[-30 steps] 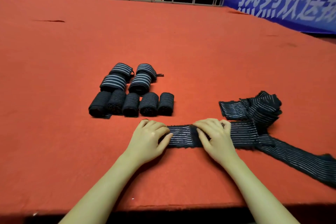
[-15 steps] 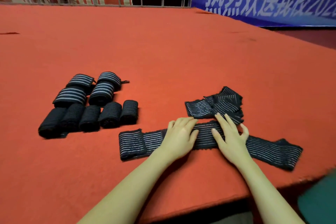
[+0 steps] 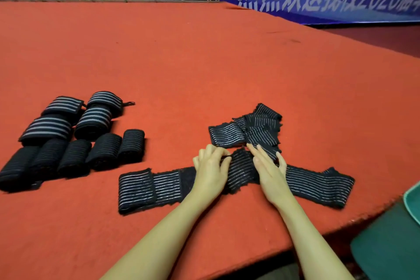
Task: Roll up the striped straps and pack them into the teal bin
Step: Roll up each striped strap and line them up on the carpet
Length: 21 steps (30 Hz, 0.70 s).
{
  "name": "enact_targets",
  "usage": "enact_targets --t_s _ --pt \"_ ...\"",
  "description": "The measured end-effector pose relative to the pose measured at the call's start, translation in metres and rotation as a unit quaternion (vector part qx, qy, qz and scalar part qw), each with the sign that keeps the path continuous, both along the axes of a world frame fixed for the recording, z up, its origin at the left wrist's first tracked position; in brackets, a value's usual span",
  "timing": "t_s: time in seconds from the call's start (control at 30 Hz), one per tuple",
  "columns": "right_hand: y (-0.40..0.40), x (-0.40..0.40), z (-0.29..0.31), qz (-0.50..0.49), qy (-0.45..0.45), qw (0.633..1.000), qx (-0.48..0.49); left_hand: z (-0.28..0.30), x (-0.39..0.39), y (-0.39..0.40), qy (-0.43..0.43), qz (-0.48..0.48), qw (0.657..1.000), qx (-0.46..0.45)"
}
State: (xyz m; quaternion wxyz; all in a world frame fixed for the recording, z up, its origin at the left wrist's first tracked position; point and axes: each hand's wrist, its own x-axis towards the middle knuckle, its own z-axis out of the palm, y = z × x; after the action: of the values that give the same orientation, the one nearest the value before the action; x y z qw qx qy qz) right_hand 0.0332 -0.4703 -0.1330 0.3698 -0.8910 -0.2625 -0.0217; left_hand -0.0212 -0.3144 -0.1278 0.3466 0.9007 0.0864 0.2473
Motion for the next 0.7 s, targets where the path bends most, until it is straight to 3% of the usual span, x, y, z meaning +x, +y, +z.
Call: enact_targets --t_s 0.23,0.37,0.47,0.57,0.7 --pt "-0.001 0.004 -0.005 -0.053 -0.051 0.991 -0.114 0.002 -0.016 0.032 0.005 0.050 0.996 -0.075" --pt "0.002 -0.004 -0.010 -0.077 -0.088 0.975 -0.187 0.004 -0.020 0.034 0.068 -0.002 0.997 0.025" --pt "0.003 -0.004 -0.011 -0.106 -0.103 0.972 -0.182 0.000 -0.016 0.031 0.082 -0.023 0.993 0.076" --pt "0.006 -0.003 -0.013 -0.114 -0.163 0.963 -0.183 0.003 -0.012 0.029 0.039 -0.002 0.996 0.077" --pt "0.007 -0.006 -0.015 -0.127 -0.260 0.951 -0.112 0.004 -0.014 0.029 -0.012 0.005 0.999 0.047"
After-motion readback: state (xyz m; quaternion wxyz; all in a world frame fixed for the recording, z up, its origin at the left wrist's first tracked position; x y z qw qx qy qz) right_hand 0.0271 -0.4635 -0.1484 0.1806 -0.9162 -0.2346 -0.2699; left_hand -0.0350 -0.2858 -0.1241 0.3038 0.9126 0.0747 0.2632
